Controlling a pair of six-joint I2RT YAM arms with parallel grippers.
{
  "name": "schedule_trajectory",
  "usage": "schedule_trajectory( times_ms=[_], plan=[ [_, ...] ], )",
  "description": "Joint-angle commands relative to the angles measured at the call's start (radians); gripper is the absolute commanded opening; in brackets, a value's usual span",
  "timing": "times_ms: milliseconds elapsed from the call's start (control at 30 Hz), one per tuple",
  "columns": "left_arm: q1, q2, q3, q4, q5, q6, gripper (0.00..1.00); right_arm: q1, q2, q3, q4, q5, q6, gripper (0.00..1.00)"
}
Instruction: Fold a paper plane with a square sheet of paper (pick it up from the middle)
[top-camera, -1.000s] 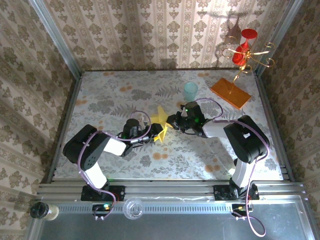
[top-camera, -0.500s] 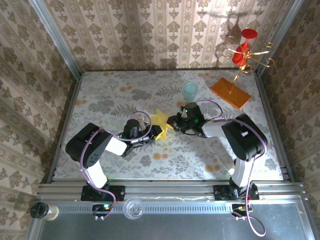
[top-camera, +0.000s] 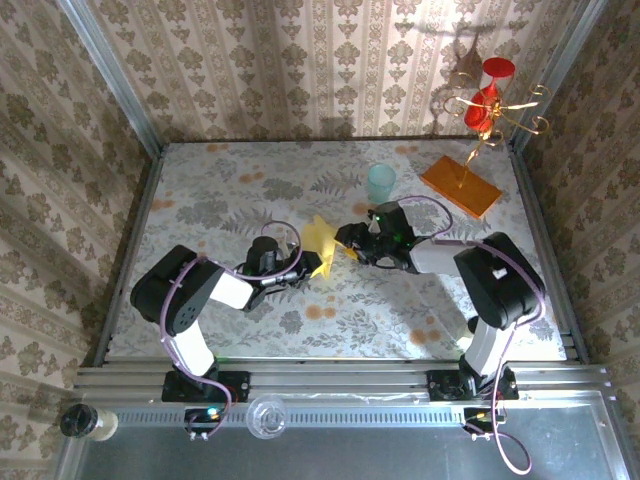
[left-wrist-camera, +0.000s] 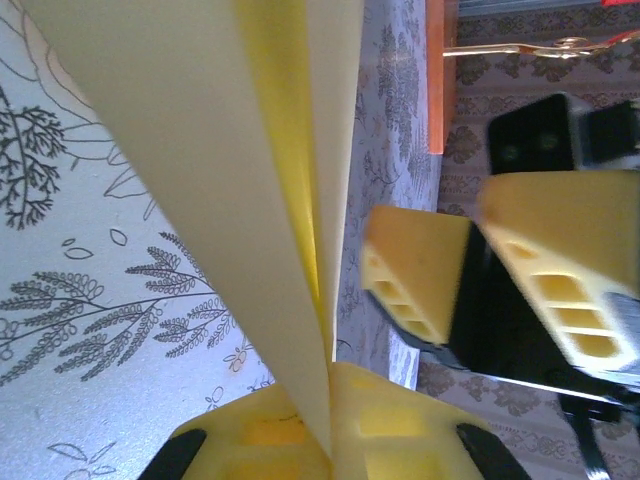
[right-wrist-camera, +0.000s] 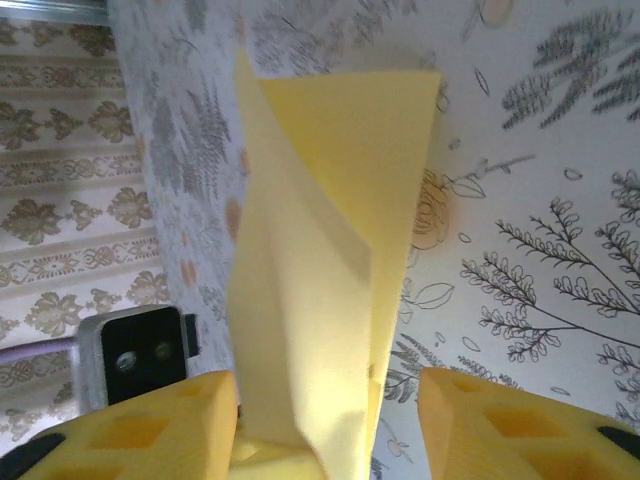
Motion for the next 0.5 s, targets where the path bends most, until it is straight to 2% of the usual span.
schedule_trajectory(
  times_ms=[0, 133, 233, 333, 467],
  plan=[
    [0.021, -0.049, 0.031, -0.075, 0.026, 0.067, 0.08, -0.013, -0.106, 0.011, -0.143, 0.11, -0.107, 0.55],
    [0.046, -0.103, 0.06, -0.198, 0.045, 0.125, 0.08, -0.019, -0.18, 0.024, -0.264, 0.213, -0.186, 0.56],
    [0.065, -0.161, 0.101, -0.343, 0.052, 0.22, 0.08, -0.021, -0.235, 0.021, -0.326, 0.301, -0.236, 0.58],
    [0.072, -0.233, 0.186, -0.598, 0.02, 0.378, 0.08, -0.03, -0.282, 0.014, -0.359, 0.371, -0.275, 0.6],
    [0.072, -0.297, 0.341, -0.988, -0.086, 0.625, 0.09, -0.037, -0.328, -0.003, -0.372, 0.423, -0.308, 0.61]
  ],
)
